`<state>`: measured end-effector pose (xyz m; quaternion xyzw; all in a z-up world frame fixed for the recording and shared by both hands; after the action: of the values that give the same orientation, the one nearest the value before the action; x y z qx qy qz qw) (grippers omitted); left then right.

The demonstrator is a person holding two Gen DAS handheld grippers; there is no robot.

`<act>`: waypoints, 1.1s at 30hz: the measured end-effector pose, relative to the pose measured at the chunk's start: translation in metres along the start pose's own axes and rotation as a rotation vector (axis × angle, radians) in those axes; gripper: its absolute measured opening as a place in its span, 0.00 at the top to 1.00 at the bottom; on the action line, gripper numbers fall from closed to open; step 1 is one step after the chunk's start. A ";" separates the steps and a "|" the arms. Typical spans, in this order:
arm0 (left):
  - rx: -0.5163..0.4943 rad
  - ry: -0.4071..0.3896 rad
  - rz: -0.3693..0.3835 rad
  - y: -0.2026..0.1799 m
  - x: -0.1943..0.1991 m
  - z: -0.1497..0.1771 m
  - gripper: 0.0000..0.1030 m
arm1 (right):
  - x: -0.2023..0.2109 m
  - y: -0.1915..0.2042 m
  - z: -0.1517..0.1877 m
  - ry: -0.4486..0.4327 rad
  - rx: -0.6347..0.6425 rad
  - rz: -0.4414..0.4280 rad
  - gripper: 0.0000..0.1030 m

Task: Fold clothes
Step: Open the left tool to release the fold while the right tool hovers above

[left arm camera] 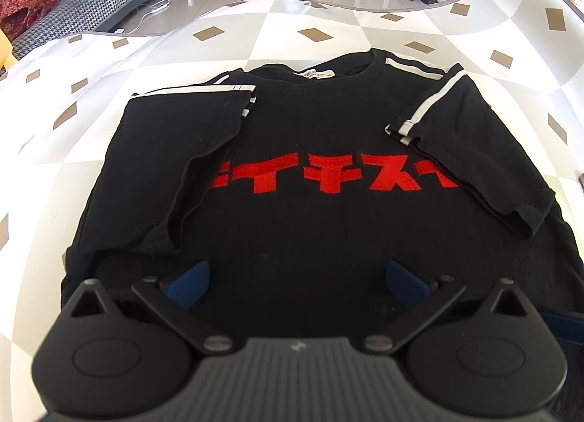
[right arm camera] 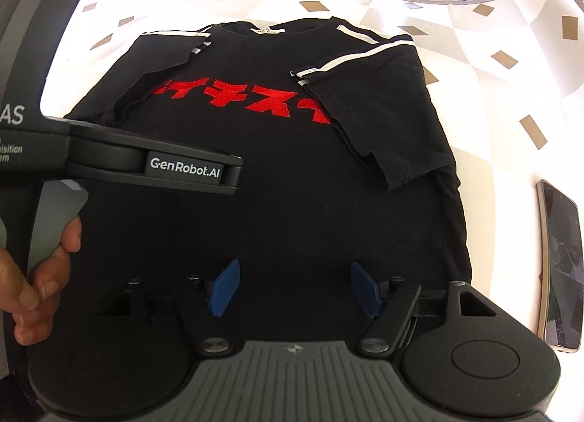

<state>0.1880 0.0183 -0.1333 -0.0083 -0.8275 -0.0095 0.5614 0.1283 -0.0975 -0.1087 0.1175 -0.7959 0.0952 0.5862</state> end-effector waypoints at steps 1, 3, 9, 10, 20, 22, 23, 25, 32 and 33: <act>0.000 0.000 0.000 0.000 0.000 0.001 0.00 | 0.000 0.000 0.000 0.001 -0.002 0.001 0.34; 0.000 0.000 -0.001 0.001 0.001 0.003 0.00 | 0.000 0.000 0.000 0.001 -0.003 0.003 0.34; 0.001 0.001 -0.002 0.001 0.003 0.007 0.00 | 0.000 0.001 0.000 -0.004 -0.002 0.006 0.34; 0.001 0.000 -0.003 0.001 0.004 0.008 0.00 | 0.000 0.001 0.001 -0.004 -0.002 0.006 0.34; 0.006 -0.005 -0.007 0.000 0.006 0.013 0.00 | 0.001 0.001 0.001 -0.001 -0.007 0.006 0.33; 0.006 -0.005 -0.008 0.000 0.007 0.014 0.00 | 0.001 0.001 0.001 -0.001 -0.006 0.005 0.33; 0.006 -0.005 -0.008 0.000 0.007 0.014 0.00 | 0.001 0.001 0.001 0.000 -0.007 0.005 0.33; 0.006 -0.005 -0.008 0.000 0.008 0.015 0.00 | 0.001 0.001 0.001 0.001 -0.008 0.005 0.33; 0.009 -0.007 -0.010 -0.002 0.010 0.020 0.00 | 0.003 -0.001 0.002 -0.005 -0.003 0.006 0.33; 0.010 -0.007 -0.011 -0.002 0.010 0.020 0.00 | 0.003 -0.001 0.002 -0.005 -0.003 0.007 0.33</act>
<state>0.1653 0.0171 -0.1313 -0.0011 -0.8296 -0.0083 0.5583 0.1257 -0.0996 -0.1065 0.1140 -0.7980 0.0956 0.5839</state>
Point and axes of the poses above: each gripper's, at about its wrist camera, not at the fingertips, and x roughly against the way its jaws point, y to its left, z to its underside, the point moved 9 cm from there along -x, roughly the way its jaws point, and after that the axes turned 8 degrees about y, right-handed, at the moved point
